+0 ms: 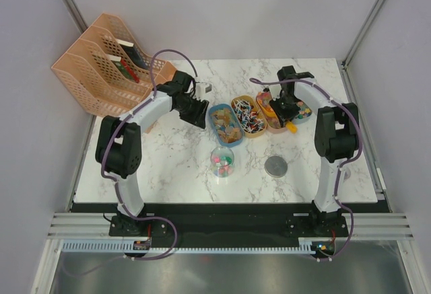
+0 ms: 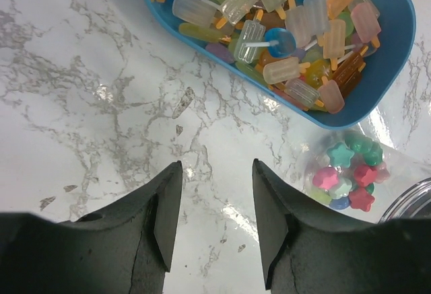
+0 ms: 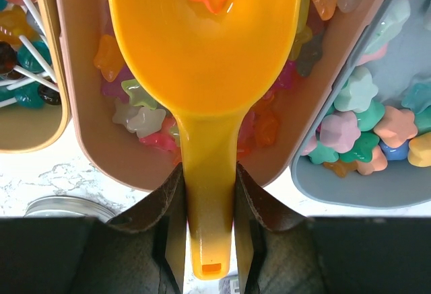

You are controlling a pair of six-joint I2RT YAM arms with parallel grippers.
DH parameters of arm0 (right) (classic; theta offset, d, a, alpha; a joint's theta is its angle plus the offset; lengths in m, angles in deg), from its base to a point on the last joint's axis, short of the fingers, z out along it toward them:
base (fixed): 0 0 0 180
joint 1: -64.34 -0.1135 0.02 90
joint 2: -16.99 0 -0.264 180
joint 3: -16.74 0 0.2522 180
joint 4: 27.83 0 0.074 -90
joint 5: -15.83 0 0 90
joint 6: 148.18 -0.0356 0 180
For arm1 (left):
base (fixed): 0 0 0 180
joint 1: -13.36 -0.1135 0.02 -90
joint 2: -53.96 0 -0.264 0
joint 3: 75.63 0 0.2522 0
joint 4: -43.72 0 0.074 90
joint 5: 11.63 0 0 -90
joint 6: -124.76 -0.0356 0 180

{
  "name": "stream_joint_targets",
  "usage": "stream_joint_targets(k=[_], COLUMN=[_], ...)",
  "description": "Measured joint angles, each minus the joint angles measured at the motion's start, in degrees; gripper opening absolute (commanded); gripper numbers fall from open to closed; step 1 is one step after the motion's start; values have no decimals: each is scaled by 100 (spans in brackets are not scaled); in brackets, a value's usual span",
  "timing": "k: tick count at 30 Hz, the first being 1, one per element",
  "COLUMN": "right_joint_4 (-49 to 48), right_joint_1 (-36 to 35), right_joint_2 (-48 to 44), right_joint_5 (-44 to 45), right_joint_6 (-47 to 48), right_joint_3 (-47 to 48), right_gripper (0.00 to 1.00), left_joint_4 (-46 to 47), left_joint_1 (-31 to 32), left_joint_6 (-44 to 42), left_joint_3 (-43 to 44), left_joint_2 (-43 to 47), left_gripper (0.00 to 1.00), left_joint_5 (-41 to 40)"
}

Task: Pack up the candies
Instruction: Scoop the fake candies from the storage box.

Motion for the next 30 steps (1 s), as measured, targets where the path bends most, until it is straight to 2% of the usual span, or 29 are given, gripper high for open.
stream_joint_targets(k=[8, 21, 30], right_joint_4=[-326, -214, -181], right_joint_1=[20, 42, 87], right_joint_2=[-240, -535, -1029], right_joint_5=[-24, -13, -13], right_joint_6=[-11, -37, -66], right_joint_3=[-363, -575, -1054], right_gripper=[0, 0, 0], left_joint_4=[-17, -26, -33], left_joint_1=[-72, -72, -72], left_joint_6=[-68, -120, -120], left_joint_3=[31, 42, 184], left_joint_2=[33, 116, 118], left_gripper=[53, 53, 53], left_joint_5=[-105, -138, -136])
